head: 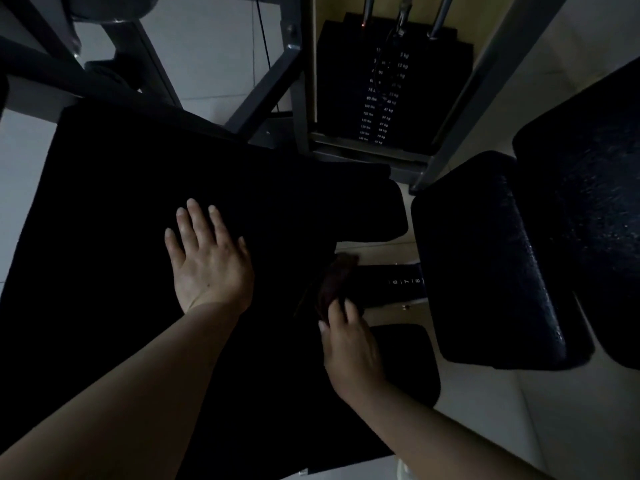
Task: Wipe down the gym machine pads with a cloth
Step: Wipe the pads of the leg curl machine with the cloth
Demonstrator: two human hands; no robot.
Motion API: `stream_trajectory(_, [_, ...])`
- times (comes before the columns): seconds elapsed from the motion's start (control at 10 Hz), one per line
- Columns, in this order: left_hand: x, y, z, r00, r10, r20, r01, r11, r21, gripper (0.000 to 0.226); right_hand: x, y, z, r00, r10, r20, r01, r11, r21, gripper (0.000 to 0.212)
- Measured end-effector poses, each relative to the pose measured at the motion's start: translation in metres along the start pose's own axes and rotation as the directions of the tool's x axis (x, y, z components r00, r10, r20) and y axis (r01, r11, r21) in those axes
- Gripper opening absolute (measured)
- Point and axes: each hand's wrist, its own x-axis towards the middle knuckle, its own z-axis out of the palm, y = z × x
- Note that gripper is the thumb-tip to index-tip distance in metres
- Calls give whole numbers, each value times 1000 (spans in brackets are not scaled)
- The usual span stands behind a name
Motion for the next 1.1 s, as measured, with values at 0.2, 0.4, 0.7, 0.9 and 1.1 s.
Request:
stream_trajectory(0.2, [0, 1, 1, 1000, -8, -15, 9, 1000, 25, 63, 36, -26, -8, 992, 110, 56, -111, 994, 18, 60])
stream_trajectory(0.4, [0, 2, 2, 1000, -10, -14, 11, 999, 42, 62, 72, -47, -5, 986, 83, -144, -78, 996, 41, 63])
stream_trajectory(0.7, [0, -1, -1, 1000, 19, -13, -19, 1000, 8, 62, -27, 5, 20, 978, -148, -146, 107, 961, -257, 34])
stream_trajectory(0.9, [-5, -6, 0, 994, 91, -58, -95, 994, -59, 59, -67, 62, 15, 969, -244, -36, 197, 853, -482, 39])
stream_trajectory(1.1, [-77, -11, 10, 938, 335, -90, -346, 924, -161, 51, -69, 29, 26, 981, -103, -161, 57, 961, -271, 38])
